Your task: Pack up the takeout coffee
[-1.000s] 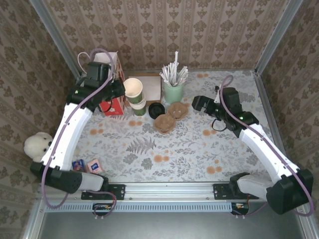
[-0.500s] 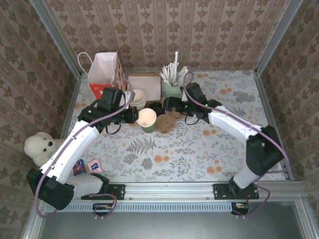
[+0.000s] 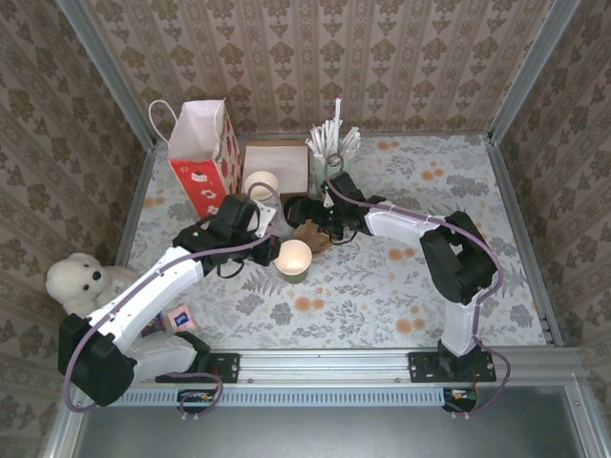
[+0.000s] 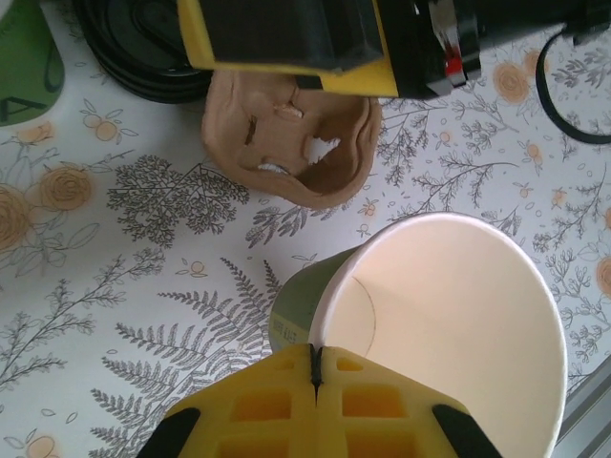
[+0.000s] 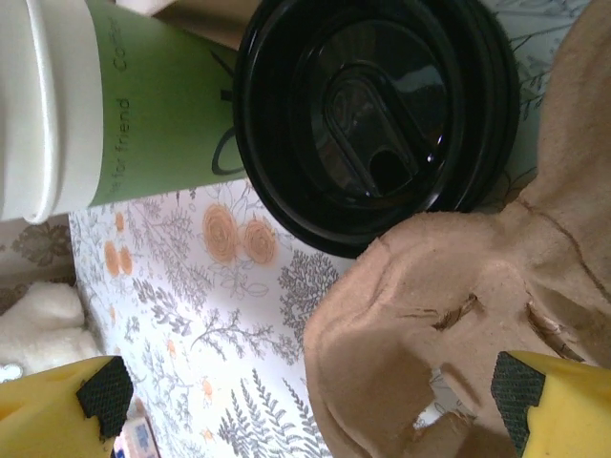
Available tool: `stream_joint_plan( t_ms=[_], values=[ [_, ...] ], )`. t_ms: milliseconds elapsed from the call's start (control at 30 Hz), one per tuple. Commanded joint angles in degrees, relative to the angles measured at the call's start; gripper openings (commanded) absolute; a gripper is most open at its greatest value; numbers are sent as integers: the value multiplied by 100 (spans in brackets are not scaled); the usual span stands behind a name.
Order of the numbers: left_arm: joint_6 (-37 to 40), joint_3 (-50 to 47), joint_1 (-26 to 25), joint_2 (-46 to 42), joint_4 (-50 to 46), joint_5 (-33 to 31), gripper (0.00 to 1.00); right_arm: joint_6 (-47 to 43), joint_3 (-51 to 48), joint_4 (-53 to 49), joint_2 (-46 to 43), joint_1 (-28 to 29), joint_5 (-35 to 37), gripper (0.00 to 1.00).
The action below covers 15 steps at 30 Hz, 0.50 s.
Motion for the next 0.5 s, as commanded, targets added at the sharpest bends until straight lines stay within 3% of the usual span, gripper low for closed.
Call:
stream_joint_plan(
  t_ms=[0, 233, 467],
  values=[
    [184, -176, -149, -50, 394, -123, 0, 114, 147, -594, 9, 14, 864, 100],
    [246, -184, -260, 220, 590, -199, 0, 119, -95, -1642, -420, -197, 2527, 100],
    [316, -163, -312, 446, 851, -268, 0, -173, -572, -1689, -1132, -557, 2847, 100]
  ],
)
